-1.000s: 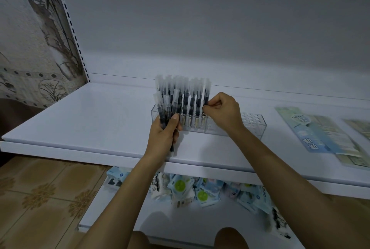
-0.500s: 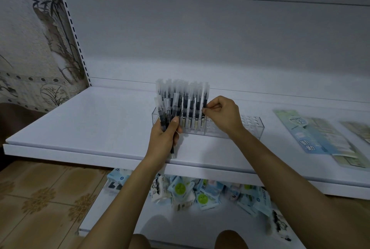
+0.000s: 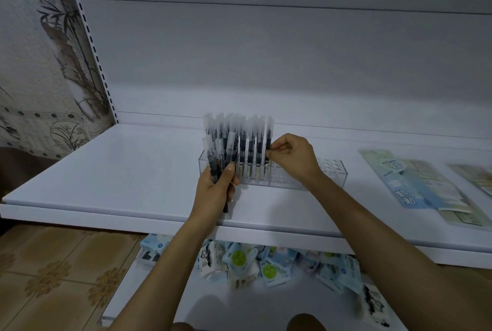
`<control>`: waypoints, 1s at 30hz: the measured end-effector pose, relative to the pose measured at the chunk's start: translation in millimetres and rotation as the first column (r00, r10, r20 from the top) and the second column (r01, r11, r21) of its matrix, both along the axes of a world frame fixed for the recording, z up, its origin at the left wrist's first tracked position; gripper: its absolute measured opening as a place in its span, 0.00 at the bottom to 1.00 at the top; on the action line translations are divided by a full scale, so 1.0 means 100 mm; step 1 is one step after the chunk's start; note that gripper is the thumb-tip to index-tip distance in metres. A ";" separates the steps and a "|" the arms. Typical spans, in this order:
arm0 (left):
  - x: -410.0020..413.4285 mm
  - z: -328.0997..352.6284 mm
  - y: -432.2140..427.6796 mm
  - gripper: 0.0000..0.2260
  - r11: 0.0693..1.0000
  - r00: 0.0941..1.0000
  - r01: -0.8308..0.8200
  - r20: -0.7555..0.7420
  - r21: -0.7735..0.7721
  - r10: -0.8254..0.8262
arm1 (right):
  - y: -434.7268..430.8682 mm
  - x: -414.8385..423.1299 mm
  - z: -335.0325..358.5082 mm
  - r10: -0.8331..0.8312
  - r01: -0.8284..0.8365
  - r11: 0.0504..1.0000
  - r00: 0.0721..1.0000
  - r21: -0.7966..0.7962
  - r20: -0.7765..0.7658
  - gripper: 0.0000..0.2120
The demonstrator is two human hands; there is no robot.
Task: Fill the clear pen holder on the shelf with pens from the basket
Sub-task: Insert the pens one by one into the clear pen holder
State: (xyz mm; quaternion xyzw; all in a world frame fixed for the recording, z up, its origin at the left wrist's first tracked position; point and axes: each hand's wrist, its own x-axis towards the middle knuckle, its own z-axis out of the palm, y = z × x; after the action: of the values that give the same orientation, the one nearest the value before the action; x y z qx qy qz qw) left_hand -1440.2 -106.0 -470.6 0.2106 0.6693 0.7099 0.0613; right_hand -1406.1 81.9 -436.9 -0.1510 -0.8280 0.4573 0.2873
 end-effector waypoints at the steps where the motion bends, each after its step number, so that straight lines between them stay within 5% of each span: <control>1: 0.00 0.00 0.00 0.13 1.000 1.000 0.000 0.000 -0.002 0.000 | 0.00 0.00 0.00 -0.001 0.001 1.000 1.000 0.003 -0.001 0.06; 10: 0.06 0.06 0.00 0.14 0.996 0.997 0.072 0.019 0.046 -0.073 | 0.00 0.11 0.10 0.052 -0.054 0.992 0.998 -0.112 -0.019 0.12; 17: 0.03 0.06 -0.02 0.09 0.983 0.990 0.082 0.100 0.166 -0.099 | -0.28 0.42 0.22 0.049 -0.058 0.998 0.973 -0.032 -0.226 0.06; 23: -0.07 0.05 -0.09 0.12 0.930 0.961 0.054 0.234 0.363 -0.147 | -0.92 0.56 -0.15 0.220 -0.225 0.971 0.974 0.087 0.063 0.07; 30: -0.17 0.01 -0.18 0.11 0.787 0.841 -0.044 0.449 0.615 -0.303 | -1.16 0.39 -0.31 0.246 -0.251 0.967 0.964 0.041 0.106 0.07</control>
State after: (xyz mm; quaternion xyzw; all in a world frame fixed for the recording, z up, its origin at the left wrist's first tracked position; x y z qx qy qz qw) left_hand -1456.8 -124.2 -469.7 0.0641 0.3482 0.9085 0.2221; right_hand -1366.9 -34.1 -467.5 -0.0608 -0.8657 0.4592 0.1900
